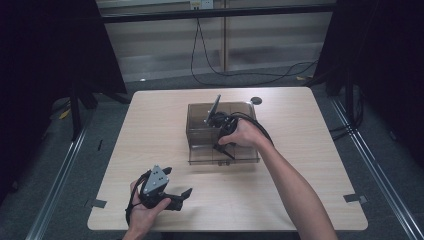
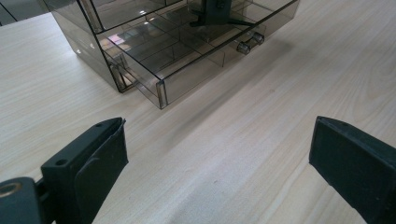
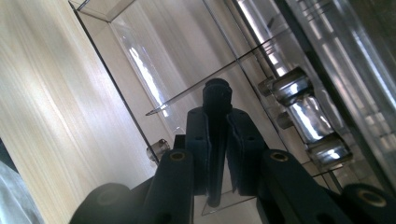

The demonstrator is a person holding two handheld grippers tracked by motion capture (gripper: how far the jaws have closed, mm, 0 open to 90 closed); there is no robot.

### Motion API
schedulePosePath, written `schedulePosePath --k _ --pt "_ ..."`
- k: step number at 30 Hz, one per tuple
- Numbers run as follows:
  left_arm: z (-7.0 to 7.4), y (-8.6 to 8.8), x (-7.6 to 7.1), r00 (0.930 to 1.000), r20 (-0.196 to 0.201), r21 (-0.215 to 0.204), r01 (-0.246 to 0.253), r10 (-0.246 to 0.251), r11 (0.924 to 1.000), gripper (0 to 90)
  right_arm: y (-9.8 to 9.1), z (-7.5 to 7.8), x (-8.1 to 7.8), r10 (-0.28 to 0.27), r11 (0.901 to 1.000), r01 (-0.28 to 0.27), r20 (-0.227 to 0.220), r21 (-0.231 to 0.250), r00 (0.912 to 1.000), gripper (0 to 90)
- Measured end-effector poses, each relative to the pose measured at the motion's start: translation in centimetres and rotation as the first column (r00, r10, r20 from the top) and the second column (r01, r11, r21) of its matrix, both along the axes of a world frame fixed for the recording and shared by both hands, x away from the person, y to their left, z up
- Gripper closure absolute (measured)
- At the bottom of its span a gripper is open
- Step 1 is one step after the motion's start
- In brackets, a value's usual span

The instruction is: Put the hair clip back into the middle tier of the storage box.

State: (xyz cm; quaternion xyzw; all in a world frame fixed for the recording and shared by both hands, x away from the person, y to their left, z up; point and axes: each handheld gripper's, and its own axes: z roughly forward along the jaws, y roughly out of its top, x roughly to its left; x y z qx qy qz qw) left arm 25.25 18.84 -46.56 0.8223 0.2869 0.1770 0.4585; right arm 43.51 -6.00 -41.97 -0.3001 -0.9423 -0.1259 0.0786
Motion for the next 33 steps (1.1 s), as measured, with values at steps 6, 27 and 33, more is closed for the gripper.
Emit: schedulePosePath --k 6,27,33 --pt "0.01 -0.02 -0.04 1.0 0.0 0.003 0.002 -0.002 1.0 4.3 -0.01 -0.42 -0.07 -0.011 0.9999 0.011 -0.003 -0.004 0.9999 79.9" --pt "-0.02 -0.07 -0.06 1.0 0.001 0.003 0.008 -0.008 1.0 4.3 -0.21 -0.65 -0.23 -0.044 0.9988 0.044 0.013 0.022 0.9989 74.5" --pt "-0.04 -0.1 -0.07 1.0 0.002 0.001 0.007 -0.007 1.0 4.3 -0.77 -0.24 -0.44 -0.043 0.9981 0.042 0.03 0.044 0.9986 72.1"
